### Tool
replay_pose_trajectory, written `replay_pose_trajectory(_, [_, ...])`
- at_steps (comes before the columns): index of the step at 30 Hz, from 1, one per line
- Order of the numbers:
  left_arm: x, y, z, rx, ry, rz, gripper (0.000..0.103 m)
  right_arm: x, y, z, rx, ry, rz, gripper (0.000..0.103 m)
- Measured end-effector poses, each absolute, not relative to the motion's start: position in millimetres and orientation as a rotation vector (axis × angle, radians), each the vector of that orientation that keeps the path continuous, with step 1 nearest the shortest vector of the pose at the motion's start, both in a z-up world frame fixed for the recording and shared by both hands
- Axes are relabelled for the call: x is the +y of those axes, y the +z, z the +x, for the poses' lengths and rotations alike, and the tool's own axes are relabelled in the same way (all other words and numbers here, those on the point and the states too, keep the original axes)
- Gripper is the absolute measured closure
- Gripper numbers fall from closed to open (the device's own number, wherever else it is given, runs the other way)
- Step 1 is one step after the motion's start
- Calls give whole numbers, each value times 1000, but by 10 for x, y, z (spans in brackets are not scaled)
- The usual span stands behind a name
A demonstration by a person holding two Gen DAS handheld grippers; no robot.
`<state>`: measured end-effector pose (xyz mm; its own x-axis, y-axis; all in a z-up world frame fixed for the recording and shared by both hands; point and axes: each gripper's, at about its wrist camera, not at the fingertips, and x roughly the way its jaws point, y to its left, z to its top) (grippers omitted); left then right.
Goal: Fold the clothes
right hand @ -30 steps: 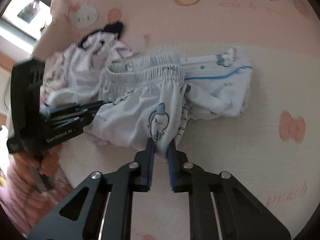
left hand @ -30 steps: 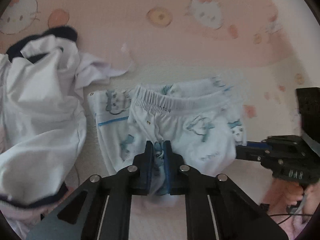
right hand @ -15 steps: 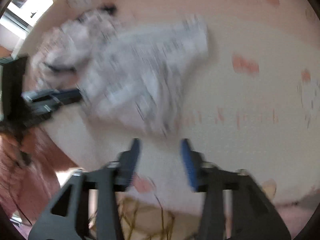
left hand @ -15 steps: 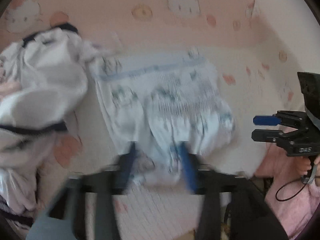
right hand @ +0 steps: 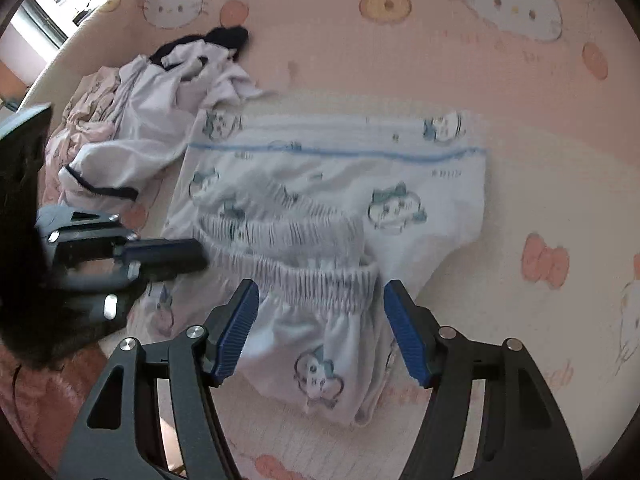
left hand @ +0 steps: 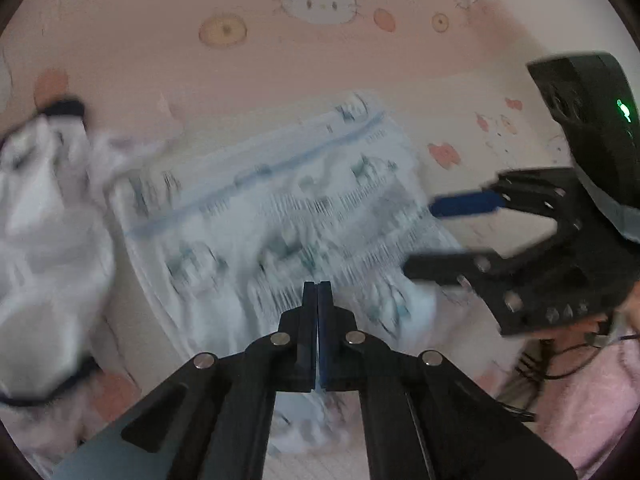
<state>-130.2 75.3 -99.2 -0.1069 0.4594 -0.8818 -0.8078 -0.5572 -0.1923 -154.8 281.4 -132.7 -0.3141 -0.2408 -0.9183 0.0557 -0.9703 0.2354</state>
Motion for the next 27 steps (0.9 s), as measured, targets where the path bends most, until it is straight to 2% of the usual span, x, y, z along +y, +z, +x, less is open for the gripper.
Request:
replay_pose_trajectory(3, [740, -783, -1411, 358, 1873, -1174, 103, 2849, -1269, -1506, -214, -2433, 1685, 36])
replay_pose_trajectory(7, [660, -847, -1529, 364, 1881, -1260, 99, 2884, -1238, -1529, -230, -2458, 1645, 32])
replay_pose_trajectory(9, [587, -896, -1502, 361, 1847, -1308, 86, 2876, -1292, -1565, -221, -2445, 1653, 32])
replay_pose_trajectory(10, [583, -927, -1453, 377, 1827, -1313, 66, 2872, -1319, -1582, -217, -2439, 1657, 32])
replay_pose_trajectory(11, [580, -960, -1403, 392, 1807, -1318, 52, 2868, -1346, -1600, -213, -2432, 1661, 32])
replay_pose_trajectory(12, [575, -976, -1358, 397, 1786, -1328, 51, 2868, -1379, -1612, -215, -2428, 1676, 32])
replay_pose_trajectory(15, [614, -1048, -1270, 418, 1750, -1335, 53, 2896, -1399, -1626, -229, -2422, 1701, 32])
replay_pose_trajectory(17, [673, -1109, -1227, 446, 1733, -1335, 76, 2918, -1377, -1645, -253, -2431, 1719, 32])
replay_pose_trajectory(18, [665, -1116, -1245, 452, 1723, -1345, 79, 2940, -1377, -1654, -294, -2423, 1725, 32])
replay_pose_trajectory(20, [695, -1166, -1261, 460, 1708, -1368, 95, 2985, -1377, -1671, -374, -2406, 1736, 32])
replay_pose_trajectory(22, [679, -1134, -1308, 429, 1721, -1362, 103, 2998, -1369, -1666, -387, -2412, 1738, 32])
replay_pose_trajectory(27, [617, -894, -1419, 348, 1795, -1281, 103, 2944, -1339, -1645, -313, -2402, 1734, 32])
